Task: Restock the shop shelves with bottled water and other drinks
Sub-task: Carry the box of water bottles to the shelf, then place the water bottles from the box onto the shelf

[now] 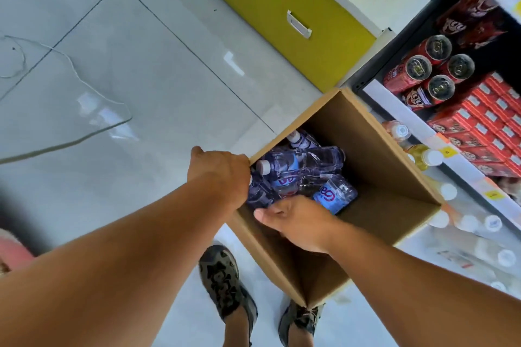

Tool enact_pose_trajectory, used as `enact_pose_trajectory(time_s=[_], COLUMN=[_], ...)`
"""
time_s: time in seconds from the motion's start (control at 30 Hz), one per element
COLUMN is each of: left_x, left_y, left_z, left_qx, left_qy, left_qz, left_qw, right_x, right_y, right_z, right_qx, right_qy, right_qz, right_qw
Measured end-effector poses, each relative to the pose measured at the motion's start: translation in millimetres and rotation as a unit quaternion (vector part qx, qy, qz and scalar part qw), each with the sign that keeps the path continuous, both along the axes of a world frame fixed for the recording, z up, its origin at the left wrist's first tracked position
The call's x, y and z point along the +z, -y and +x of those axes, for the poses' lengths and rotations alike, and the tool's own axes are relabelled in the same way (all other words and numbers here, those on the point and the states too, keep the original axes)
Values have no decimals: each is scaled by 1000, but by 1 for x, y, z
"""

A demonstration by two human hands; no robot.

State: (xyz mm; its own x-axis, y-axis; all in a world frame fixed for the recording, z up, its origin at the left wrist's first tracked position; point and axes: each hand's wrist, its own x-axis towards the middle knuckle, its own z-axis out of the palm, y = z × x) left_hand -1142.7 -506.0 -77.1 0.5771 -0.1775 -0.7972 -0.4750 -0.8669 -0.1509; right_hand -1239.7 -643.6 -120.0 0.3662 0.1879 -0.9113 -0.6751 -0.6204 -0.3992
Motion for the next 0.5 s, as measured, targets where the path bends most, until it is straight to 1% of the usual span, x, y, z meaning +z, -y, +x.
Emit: enact_pose_trajectory(time_s=[0.07,0.1,0.13,0.23,0.3,0.37,0.5], left_x=[-3,-4,-6,-9,-8,-4,8], left_y=[-3,-5,-6,-10,-12,-14,-29], left_z=[-2,-3,-3,-4,-6,-12,-31], left_qx=[10,11,10,13,16,5,-19], left_qy=[14,19,21,20,16,13,6], left_qz=[-18,-26,-31,-39,-46,-49,-17], left_qw=[1000,999,999,999,999,999,1000], right_x=[-6,-9,-10,-16,-20,-19,3], right_y=[1,-3,-10,-36,-49,-52,-44], right_z=[12,17,22,27,27,28,22], right_qx=[16,27,41,80,99,109,189], right_qy=[101,139,172,253,251,234,257], right_qz=[-91,-121,-132,-101,-101,-126,-149], right_qw=[991,983,975,959,958,958,936])
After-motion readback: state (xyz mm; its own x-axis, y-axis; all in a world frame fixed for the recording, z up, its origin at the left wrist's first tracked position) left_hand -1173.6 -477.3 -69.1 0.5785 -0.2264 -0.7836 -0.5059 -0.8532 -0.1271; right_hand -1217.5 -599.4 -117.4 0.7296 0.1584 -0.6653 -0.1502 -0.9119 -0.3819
